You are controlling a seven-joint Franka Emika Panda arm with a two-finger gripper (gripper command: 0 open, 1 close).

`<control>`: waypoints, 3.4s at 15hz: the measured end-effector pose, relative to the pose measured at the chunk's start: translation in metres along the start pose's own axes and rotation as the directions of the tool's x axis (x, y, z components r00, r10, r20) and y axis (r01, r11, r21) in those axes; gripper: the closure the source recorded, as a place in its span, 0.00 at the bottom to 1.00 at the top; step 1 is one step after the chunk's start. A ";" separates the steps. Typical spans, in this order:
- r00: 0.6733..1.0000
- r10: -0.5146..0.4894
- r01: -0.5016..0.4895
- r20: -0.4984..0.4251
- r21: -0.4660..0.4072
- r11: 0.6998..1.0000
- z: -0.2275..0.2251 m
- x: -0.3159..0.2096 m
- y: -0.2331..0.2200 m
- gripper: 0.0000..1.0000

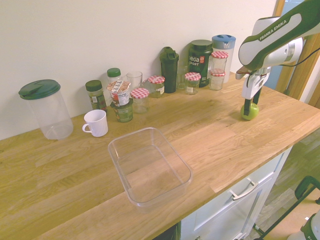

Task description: Put the apple into the container

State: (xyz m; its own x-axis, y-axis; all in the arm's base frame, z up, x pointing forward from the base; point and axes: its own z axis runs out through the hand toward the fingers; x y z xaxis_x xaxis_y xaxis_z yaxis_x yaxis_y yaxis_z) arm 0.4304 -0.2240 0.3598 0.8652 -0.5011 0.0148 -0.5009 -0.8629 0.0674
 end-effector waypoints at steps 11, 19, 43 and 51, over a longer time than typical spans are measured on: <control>0.998 0.066 -0.066 0.006 0.015 0.998 0.012 0.006 -0.008 1.00; 0.990 0.080 -0.070 -0.116 0.089 0.994 -0.099 -0.011 -0.094 1.00; 0.990 -0.131 0.137 -0.050 0.125 0.983 -0.022 -0.228 -0.430 0.00; 0.991 -0.121 0.126 -0.051 0.114 0.985 -0.027 -0.225 -0.426 0.00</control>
State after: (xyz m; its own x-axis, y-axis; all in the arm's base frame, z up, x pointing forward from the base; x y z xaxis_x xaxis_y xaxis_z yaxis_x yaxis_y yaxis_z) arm 0.4496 0.2579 0.3545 0.9196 -0.3887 0.0572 -0.3866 -0.9211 -0.0450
